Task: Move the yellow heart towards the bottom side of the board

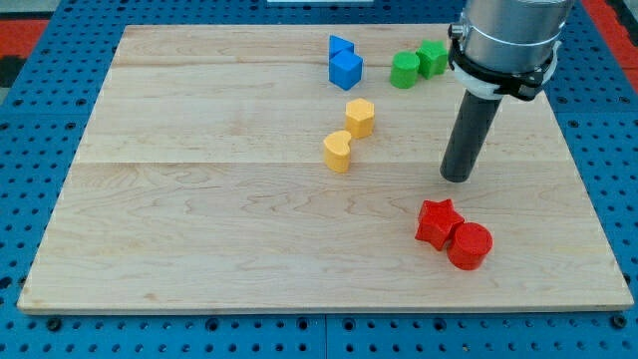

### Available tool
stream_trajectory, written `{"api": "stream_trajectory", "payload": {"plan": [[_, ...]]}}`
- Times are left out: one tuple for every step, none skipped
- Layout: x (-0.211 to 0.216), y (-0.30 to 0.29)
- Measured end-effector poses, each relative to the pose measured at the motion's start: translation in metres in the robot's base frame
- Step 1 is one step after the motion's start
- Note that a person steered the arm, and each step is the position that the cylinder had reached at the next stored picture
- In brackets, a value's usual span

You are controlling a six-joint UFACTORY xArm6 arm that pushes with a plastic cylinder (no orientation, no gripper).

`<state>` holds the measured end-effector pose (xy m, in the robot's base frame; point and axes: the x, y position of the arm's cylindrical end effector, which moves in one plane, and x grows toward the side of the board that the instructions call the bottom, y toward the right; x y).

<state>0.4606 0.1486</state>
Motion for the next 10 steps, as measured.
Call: {"api": "stream_trajectory", "payload": {"plan": [[-0.037,-0.002],[-0.087,-0.006],[-0.109,-0.052],[-0.075,-0.084],[-0.061,-0.149],[-0.064,-0.218],[-0.086,-0.211],[-0.114,-0.222],[-0.1,-0.293],[-0.081,-0.342]]}}
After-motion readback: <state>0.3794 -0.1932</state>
